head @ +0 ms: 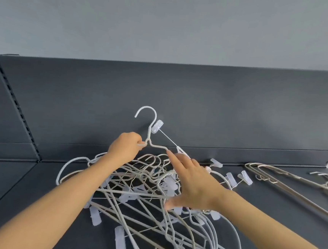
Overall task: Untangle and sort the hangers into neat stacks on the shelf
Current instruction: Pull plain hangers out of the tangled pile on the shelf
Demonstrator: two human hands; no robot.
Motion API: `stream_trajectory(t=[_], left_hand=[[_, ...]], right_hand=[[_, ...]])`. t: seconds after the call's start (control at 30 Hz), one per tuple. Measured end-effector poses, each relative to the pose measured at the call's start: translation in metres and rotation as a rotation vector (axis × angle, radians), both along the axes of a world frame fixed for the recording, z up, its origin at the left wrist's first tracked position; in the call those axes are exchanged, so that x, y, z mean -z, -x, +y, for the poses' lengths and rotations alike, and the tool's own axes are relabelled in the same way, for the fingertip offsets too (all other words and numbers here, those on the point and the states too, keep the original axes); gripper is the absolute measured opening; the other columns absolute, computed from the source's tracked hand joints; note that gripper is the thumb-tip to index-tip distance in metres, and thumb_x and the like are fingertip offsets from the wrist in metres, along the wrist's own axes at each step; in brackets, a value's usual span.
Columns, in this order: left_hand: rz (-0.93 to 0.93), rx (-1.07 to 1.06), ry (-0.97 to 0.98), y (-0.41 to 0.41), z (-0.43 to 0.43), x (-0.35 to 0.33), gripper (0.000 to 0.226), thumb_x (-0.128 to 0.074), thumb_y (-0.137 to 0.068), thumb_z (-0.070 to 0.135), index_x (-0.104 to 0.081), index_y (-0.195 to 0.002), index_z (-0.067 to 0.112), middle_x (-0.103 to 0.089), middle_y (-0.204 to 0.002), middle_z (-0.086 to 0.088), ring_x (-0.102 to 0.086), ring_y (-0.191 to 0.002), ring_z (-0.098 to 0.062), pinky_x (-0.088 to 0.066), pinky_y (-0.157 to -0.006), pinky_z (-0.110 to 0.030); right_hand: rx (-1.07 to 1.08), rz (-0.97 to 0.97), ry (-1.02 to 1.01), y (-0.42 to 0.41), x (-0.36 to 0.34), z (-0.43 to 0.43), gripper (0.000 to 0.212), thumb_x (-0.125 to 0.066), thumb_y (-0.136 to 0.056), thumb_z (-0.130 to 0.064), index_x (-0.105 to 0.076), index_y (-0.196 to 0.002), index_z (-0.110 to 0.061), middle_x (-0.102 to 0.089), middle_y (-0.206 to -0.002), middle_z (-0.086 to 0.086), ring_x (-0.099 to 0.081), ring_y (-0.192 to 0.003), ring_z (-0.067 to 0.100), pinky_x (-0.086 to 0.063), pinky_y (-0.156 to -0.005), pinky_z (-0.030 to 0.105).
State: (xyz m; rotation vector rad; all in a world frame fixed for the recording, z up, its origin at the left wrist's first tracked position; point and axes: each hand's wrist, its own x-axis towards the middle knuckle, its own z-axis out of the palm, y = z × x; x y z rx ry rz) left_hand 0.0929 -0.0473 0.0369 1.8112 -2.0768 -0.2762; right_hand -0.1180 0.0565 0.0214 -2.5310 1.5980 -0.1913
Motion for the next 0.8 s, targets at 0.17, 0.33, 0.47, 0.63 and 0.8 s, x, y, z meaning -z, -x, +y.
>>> stream_trajectory(t=[0.17,0.33,0.47,0.63,0.8], left_hand=[[0.068,0.069,-0.072,0.012,0.002,0.001,0.042,-0.056,-0.09,0.042,-0.052,-0.066,0.009,-0.042,-0.059,-0.003,-0.034,-0.054,-0.019,-0.028,-0.054,-0.029],[0.182,0.171,-0.13,0.024,0.004,0.0,0.043,-0.067,-0.082,0.046,-0.057,-0.067,0.008,-0.051,-0.059,0.001,-0.044,-0.054,-0.014,-0.034,-0.054,-0.026],[0.233,0.334,-0.149,0.036,0.011,0.001,0.038,-0.075,-0.073,0.048,-0.067,-0.101,0.023,-0.066,-0.09,0.009,-0.061,-0.083,-0.005,-0.04,-0.067,-0.017],[0.112,0.52,0.032,0.063,0.024,0.001,0.084,-0.076,-0.071,0.051,-0.039,-0.142,0.026,-0.041,-0.143,0.006,-0.042,-0.126,-0.008,-0.032,-0.099,-0.022],[0.067,0.615,0.068,0.095,0.03,-0.003,0.089,-0.072,-0.073,0.054,-0.029,-0.147,0.031,-0.024,-0.154,0.01,-0.027,-0.139,-0.01,-0.027,-0.113,-0.033]], right_hand=[[0.067,0.293,0.306,0.01,0.036,0.004,0.13,-0.077,-0.055,-0.061,0.008,-0.148,-0.029,-0.014,-0.154,0.015,-0.039,-0.123,0.034,-0.04,-0.096,0.048],[0.166,0.222,0.373,0.023,0.039,0.012,0.117,-0.076,-0.056,-0.042,-0.009,-0.149,-0.018,-0.038,-0.142,0.011,-0.053,-0.102,0.029,-0.048,-0.082,0.039],[0.213,0.194,0.282,0.038,0.044,0.022,0.116,-0.068,-0.071,-0.05,0.014,-0.147,-0.021,-0.015,-0.152,0.004,-0.034,-0.124,0.028,-0.034,-0.103,0.04],[0.362,0.03,0.206,0.072,0.042,0.038,0.114,-0.067,-0.072,-0.056,0.014,-0.147,-0.026,-0.014,-0.152,-0.005,-0.027,-0.13,0.025,-0.023,-0.109,0.039],[0.524,-0.102,0.208,0.142,0.036,0.05,0.117,-0.073,-0.063,-0.05,0.007,-0.147,-0.036,-0.021,-0.15,-0.005,-0.029,-0.131,0.024,-0.027,-0.107,0.041]])
